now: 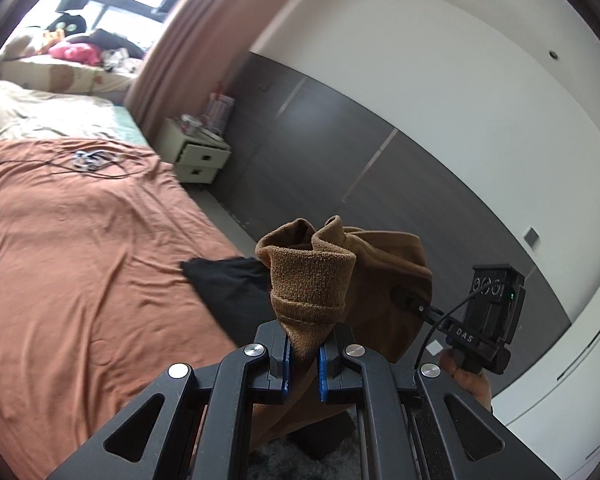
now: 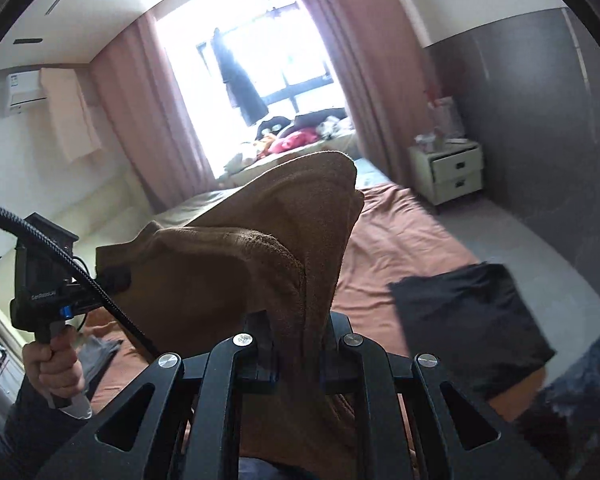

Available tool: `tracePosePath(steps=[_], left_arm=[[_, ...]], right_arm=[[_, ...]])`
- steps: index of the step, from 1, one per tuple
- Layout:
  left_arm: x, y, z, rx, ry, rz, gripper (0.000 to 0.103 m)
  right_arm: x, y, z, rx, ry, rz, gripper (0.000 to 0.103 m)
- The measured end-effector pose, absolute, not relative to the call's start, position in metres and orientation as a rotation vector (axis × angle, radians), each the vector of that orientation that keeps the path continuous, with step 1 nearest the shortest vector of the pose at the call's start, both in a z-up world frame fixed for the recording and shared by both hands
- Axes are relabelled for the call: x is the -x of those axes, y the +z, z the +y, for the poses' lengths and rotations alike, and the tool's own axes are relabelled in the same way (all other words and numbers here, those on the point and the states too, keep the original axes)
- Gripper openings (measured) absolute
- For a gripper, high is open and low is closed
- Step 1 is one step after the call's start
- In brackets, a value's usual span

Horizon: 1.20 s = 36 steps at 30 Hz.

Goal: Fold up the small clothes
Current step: 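Lift the folded shirt with both tools and carry it toward the black garment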

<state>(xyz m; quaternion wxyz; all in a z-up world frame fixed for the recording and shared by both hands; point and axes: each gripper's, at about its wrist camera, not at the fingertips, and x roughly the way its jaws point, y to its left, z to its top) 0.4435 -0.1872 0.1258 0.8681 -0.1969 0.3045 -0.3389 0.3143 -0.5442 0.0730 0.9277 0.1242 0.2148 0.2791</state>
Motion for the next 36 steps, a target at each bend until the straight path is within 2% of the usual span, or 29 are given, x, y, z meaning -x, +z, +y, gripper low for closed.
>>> tracePosePath(steps=[10,21,36], left_arm=[[-0.471,0.121,-0.284,0.344,-0.85,0.673,0.01],[-0.503,0.109,-0.354,0.31,-0.961,0.726,0.01],[-0.605,0.043,-0.368,0.349,-0.94,0.859,0.01]], right_arm=[[-0.289,0.086,-0.569,-0.242,0.428,0.427,0.01],[-0.282,0.1,-0.556,-0.245,0.297,0.443,0.01],[-0.329,0.078,-0.467,-0.255,0.25,0.506,0.01]])
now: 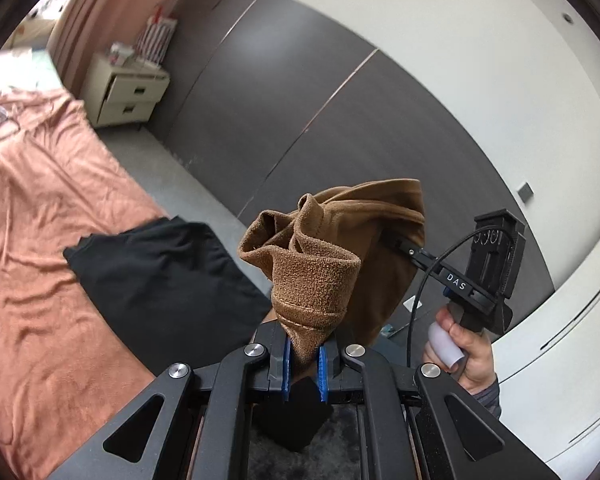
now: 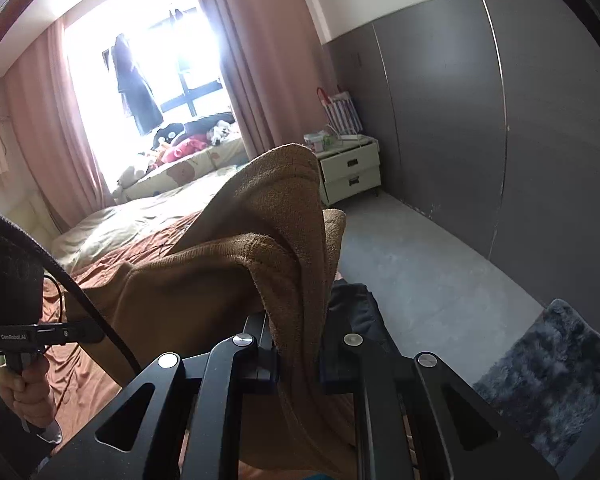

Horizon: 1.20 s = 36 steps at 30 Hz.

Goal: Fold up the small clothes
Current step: 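Lift the folded shirt with both tools and carry it toward the black garment, then lower the shirt onto the black garment and open both tools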

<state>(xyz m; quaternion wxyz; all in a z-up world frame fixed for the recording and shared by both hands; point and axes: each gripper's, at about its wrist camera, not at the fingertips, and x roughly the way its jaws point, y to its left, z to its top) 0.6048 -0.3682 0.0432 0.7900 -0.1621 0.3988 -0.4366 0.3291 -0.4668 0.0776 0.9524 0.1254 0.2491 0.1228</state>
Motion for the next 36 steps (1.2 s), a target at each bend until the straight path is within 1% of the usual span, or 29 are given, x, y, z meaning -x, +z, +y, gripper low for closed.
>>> tracePosePath(steps=[13,25,27,28,29,30,32,33,34,36], left_arm=[[-0.689,-0.017,-0.36,0.348,-0.881,0.924,0.01],[-0.764,-0.09,-0.342,0.389,-0.793,0.99,0.01],[-0.777,-0.105,-0.341,0.369,-0.754,1.004,0.012],[-0.783,-0.11,-0.341,0.351,-0.722,1.011,0.014],[-0.789,-0.116,-0.34,0.328,-0.682,1.024,0.024],[-0.795,-0.122,-0.339,0.295,-0.621,1.039,0.033],[-0.802,-0.13,-0.33,0.276,-0.572,1.036,0.041],[-0.804,-0.132,-0.324,0.281,-0.565,1.026,0.042],[-0.805,-0.134,-0.319,0.283,-0.56,1.021,0.042],[-0.806,-0.134,-0.313,0.278,-0.551,1.011,0.042]], right_arm=[[-0.385,0.061,-0.398,-0.25,0.219,0.624,0.01],[-0.415,0.047,-0.381,-0.221,0.217,0.717,0.01],[-0.416,0.043,-0.382,-0.211,0.215,0.732,0.011],[-0.418,0.041,-0.383,-0.196,0.197,0.747,0.013],[-0.423,0.038,-0.38,-0.176,0.168,0.765,0.014],[-0.426,0.036,-0.378,-0.162,0.141,0.781,0.019],[-0.432,0.036,-0.374,-0.152,0.081,0.791,0.033],[-0.43,0.039,-0.375,-0.15,0.058,0.78,0.044],[-0.426,0.044,-0.375,-0.142,0.032,0.763,0.047],[-0.415,0.057,-0.375,-0.12,0.019,0.75,0.047]])
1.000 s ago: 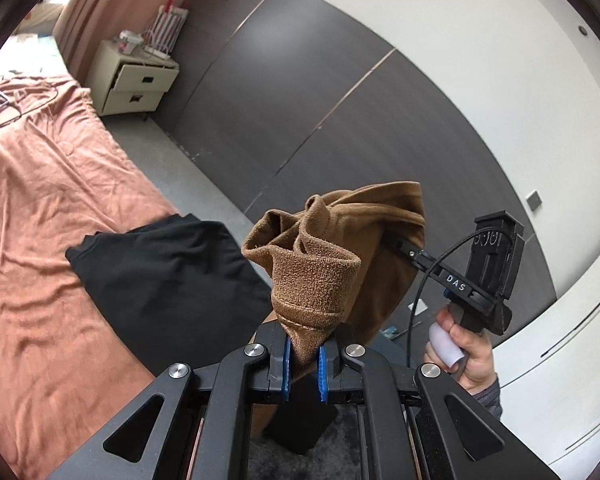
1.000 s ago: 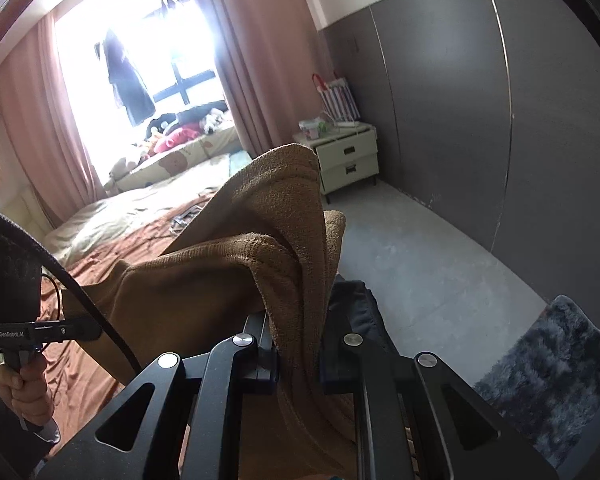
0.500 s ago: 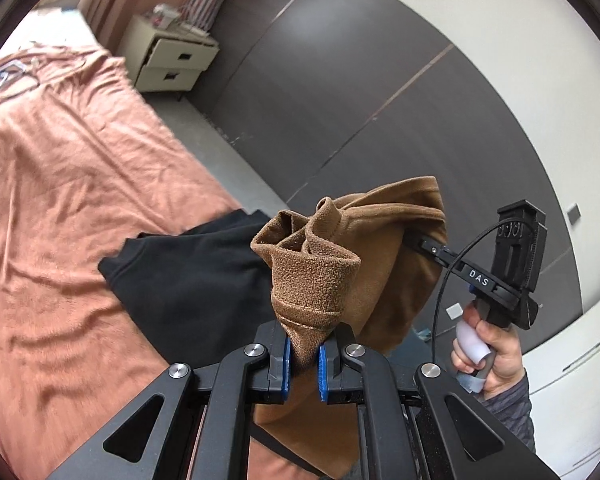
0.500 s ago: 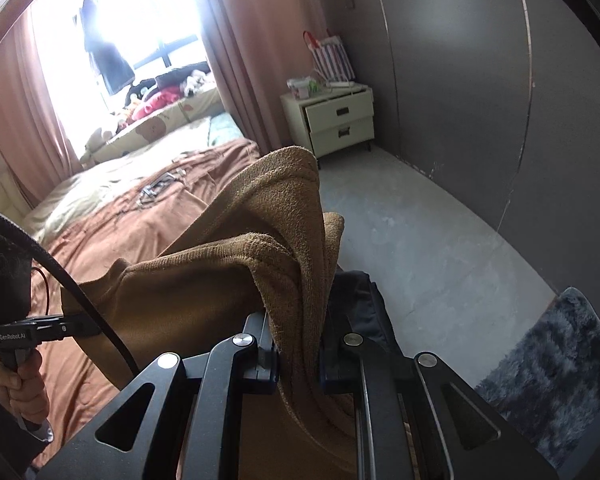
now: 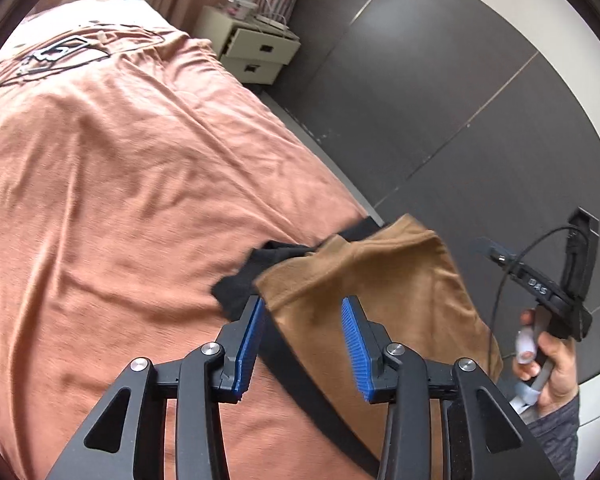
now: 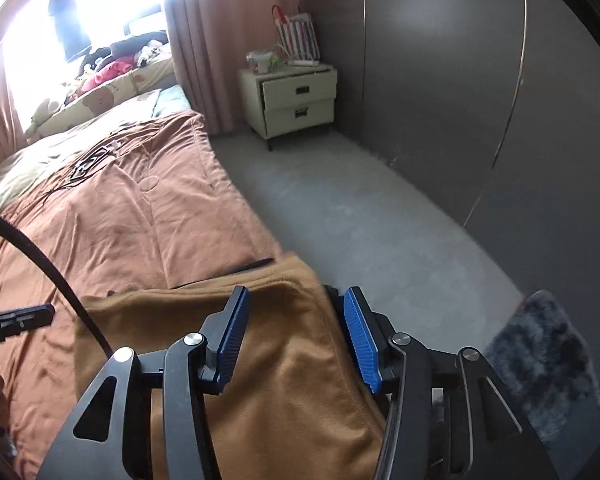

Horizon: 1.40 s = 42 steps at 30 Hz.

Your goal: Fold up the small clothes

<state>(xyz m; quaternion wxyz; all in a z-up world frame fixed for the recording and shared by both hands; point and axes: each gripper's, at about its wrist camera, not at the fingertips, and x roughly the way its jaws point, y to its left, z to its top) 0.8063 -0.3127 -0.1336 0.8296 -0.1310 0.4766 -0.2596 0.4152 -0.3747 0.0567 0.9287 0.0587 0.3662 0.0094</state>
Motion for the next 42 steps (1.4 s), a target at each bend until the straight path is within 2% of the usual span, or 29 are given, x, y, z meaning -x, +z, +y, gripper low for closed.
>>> tracePosePath(steps=[3,5,7,9,19,21,25,30,34,42], left_arm=[[-0.806,-0.129,-0.313,0.256,-0.573,0.987,0.042],[-0.805,-0.127,-0.32,0.242,-0.61,0.985,0.042],[-0.805,-0.125,-0.329,0.213,-0.637,0.974,0.041],[-0.806,-0.126,-0.338,0.203,-0.675,0.965,0.037],[-0.839,-0.178,-0.368,0.126,-0.632,1.066,0.03],[-0.841,-0.188,-0.369,0.115,-0.618,1.062,0.022],[-0.841,-0.196,-0.364,0.147,-0.618,1.057,0.022],[-0.829,-0.18,-0.366,0.108,-0.611,1.06,0.022],[-0.81,-0.171,-0.371,0.039,-0.62,1.043,0.023],[-0.778,-0.168,-0.384,0.028,-0.666,1.06,0.023]], right_arm=[[-0.401,0.059,-0.379,-0.151,0.031,0.797,0.046],[-0.396,0.06,-0.375,-0.125,0.055,0.831,0.04],[-0.395,0.06,-0.369,-0.095,0.061,0.872,0.022],[-0.399,0.056,-0.366,-0.098,0.071,0.93,0.013],[-0.448,0.037,-0.397,-0.163,0.041,1.014,0.012],[-0.462,0.023,-0.394,-0.141,0.035,1.041,0.012],[-0.477,0.016,-0.396,-0.139,0.017,1.059,0.01],[-0.463,0.03,-0.4,-0.155,0.044,1.034,0.013],[-0.432,0.038,-0.399,-0.143,0.111,1.032,0.02],[-0.365,0.036,-0.426,-0.069,0.095,1.066,0.02]])
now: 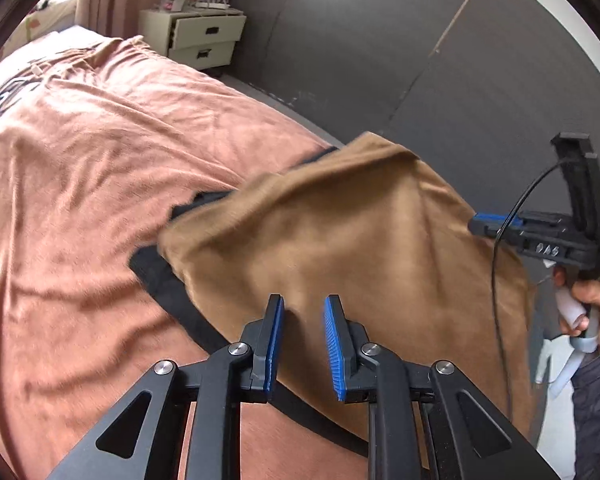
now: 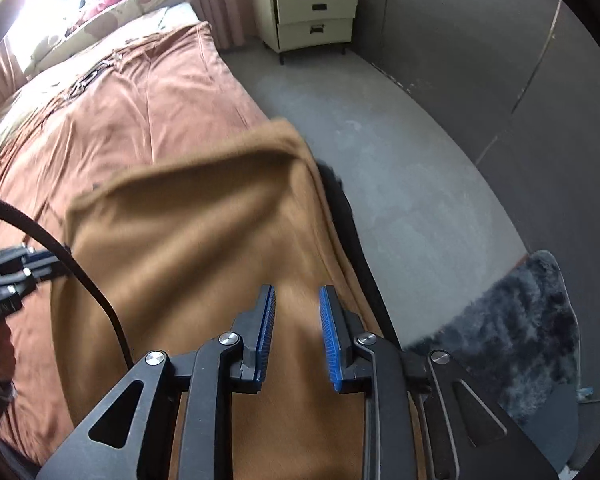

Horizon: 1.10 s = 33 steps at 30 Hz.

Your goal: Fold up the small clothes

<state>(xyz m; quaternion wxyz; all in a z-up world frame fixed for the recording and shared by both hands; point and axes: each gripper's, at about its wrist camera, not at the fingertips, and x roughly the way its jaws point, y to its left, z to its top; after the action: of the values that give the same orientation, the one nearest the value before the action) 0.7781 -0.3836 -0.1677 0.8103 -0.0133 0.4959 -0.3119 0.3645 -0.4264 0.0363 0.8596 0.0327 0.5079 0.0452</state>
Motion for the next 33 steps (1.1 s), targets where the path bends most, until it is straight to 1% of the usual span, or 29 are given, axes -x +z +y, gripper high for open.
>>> tracePosePath(steps=[5,7,9,12,17,18,21,23,24,25,29,33], left_arm=[[-0.758,-0.168,-0.397,-0.015,-0.677,1.066,0.023],[-0.753,-0.168,-0.399,-0.021,-0.662,1.066,0.023],[-0.747,-0.165,-0.4,-0.01,-0.671,1.074,0.023],[-0.736,-0.16,-0.403,-0.009,-0.683,1.08,0.023],[-0.713,-0.152,-0.415,-0.014,-0.712,1.077,0.023],[-0.71,-0.151,-0.419,-0.014,-0.719,1.078,0.023],[-0.701,-0.153,-0.431,-0.012,-0.729,1.092,0.023],[-0.696,-0.156,-0.44,-0.015,-0.738,1.102,0.023],[-0.693,-0.159,-0.443,-0.016,-0.743,1.108,0.023],[-0.691,-0.161,-0.446,-0.016,-0.742,1.113,0.023],[-0.688,-0.18,-0.45,-0.034,-0.708,1.155,0.023],[-0.688,-0.183,-0.446,-0.02,-0.712,1.157,0.023]], right_arm=[[-0.332,0.026,-0.453,-0.081,0.065,1.078,0.02],[-0.324,0.023,-0.456,-0.068,0.05,1.082,0.017],[-0.316,0.022,-0.453,-0.039,0.019,1.077,0.017],[-0.306,0.029,-0.445,-0.013,-0.023,1.05,0.017],[-0.268,0.048,-0.434,-0.068,0.016,0.966,0.018],[-0.26,0.052,-0.43,-0.076,0.044,0.942,0.021],[-0.238,0.051,-0.42,-0.05,0.029,0.901,0.022],[-0.236,0.048,-0.422,-0.052,0.043,0.893,0.035],[-0.237,0.044,-0.418,-0.061,0.06,0.89,0.05],[-0.237,0.039,-0.414,-0.062,0.07,0.885,0.057],[-0.241,0.011,-0.403,0.004,0.075,0.905,0.057],[-0.239,0.001,-0.416,0.004,0.064,0.899,0.058]])
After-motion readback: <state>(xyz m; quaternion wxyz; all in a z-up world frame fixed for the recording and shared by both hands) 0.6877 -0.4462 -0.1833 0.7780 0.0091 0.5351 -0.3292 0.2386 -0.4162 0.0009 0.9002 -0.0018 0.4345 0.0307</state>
